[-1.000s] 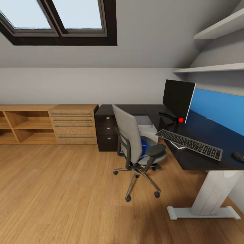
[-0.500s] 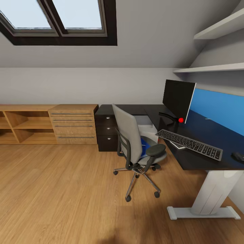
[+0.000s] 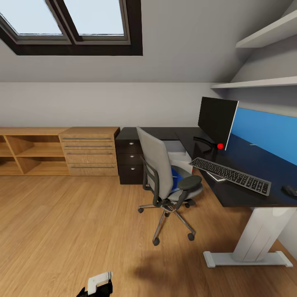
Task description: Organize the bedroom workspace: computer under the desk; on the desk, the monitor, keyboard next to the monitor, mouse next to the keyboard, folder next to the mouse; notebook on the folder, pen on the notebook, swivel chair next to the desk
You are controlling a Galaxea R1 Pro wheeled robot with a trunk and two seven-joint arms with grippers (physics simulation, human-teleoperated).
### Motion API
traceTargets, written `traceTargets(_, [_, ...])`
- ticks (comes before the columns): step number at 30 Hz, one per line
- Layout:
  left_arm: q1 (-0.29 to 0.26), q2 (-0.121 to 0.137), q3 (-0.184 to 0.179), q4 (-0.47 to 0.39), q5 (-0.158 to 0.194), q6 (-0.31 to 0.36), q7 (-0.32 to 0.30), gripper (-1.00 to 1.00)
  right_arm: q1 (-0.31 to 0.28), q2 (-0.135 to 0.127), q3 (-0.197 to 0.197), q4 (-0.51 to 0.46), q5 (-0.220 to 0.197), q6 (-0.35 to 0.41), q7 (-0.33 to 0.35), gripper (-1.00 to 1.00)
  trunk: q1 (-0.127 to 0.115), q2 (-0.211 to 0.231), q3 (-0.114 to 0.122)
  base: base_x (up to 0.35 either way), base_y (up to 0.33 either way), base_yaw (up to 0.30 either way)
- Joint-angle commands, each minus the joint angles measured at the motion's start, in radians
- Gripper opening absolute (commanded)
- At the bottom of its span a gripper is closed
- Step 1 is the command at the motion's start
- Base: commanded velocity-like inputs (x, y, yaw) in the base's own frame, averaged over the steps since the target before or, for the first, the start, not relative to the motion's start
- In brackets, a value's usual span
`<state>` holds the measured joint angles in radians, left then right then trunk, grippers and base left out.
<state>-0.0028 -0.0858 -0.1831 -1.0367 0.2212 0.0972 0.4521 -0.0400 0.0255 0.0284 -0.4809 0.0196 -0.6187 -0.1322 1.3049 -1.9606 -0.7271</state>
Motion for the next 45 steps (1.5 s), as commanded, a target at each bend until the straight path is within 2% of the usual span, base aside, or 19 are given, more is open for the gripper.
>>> traceTargets(1, [0.0, -0.001, -0.002, -0.013, 0.006, 0.014, 0.007, 1.0, 0.0, 0.0, 0.003, 0.0, 0.002, -0.003, -0.008, 1.0, 0.0, 0.0, -0.001, 0.0, 0.0, 0.0])
traceTargets(2, [0.0, -0.005, -0.002, -0.039, 0.014, 0.048, 0.006, 1.0, 0.0, 0.002, 0.001, 0.005, 0.002, -0.008, -0.008, 1.0, 0.0, 0.0, -0.001, 0.0, 0.0, 0.0])
traceTargets(13, [0.0, -0.004, -0.004, -0.051, 0.098, 0.065, 0.005, 1.0, -0.001, 0.005, 0.003, 0.058, 0.002, -0.014, -0.007, 1.0, 0.0, 0.0, -0.001, 0.0, 0.0, 0.0])
traceTargets(23, [0.0, 0.001, -0.003, -0.016, 0.1, 0.059, 0.001, 1.0, -0.001, 0.008, 0.005, 0.085, 0.003, -0.013, -0.005, 1.0, 0.0, 0.0, -0.001, 0.0, 0.0, 0.0])
traceTargets(24, [0.0, 0.026, -0.001, -0.004, 0.102, 0.057, 0.003, 1.0, -0.001, 0.008, 0.006, 0.121, 0.002, -0.015, -0.004, 1.0, 0.0, 0.0, -0.001, 0.0, 0.0, 0.0])
traceTargets(33, [0.0, 0.042, 0.001, 0.023, 0.1, 0.047, 0.001, 1.0, -0.001, 0.008, 0.004, 0.13, 0.002, -0.015, -0.004, 1.0, 0.0, 0.0, -0.001, 0.0, 0.0, 0.0])
traceTargets(34, [0.0, 0.048, 0.001, 0.021, 0.101, 0.045, 0.001, 1.0, -0.001, 0.009, 0.004, 0.13, 0.002, -0.015, -0.004, 1.0, 0.0, 0.0, -0.001, 0.0, 0.0, 0.0])
traceTargets(35, [0.001, 0.066, -0.002, 0.015, 0.103, 0.042, 0.001, 1.0, -0.001, 0.016, 0.004, 0.131, 0.002, -0.015, -0.004, 1.0, 0.0, 0.0, -0.001, 0.0, 0.0, 0.0])
traceTargets(39, [0.001, 0.072, -0.003, 0.026, 0.102, 0.039, -0.017, 1.0, -0.001, 0.022, 0.004, 0.129, 0.003, -0.015, -0.004, 1.0, 0.0, 0.0, -0.001, 0.0, 0.0, 0.0])
traceTargets(42, [0.001, 0.075, -0.003, -0.014, 0.101, 0.045, -0.029, 1.0, -0.001, 0.022, 0.004, 0.123, 0.005, -0.016, -0.004, 1.0, 0.0, 0.0, -0.001, 0.0, 0.0, 0.0])
traceTargets(45, [0.001, 0.078, -0.002, -0.111, 0.101, 0.07, -0.035, 1.0, -0.005, 0.026, 0.004, 0.09, 0.004, -0.012, -0.006, 1.0, 0.0, 0.0, -0.001, 0.0, 0.0, 0.0])
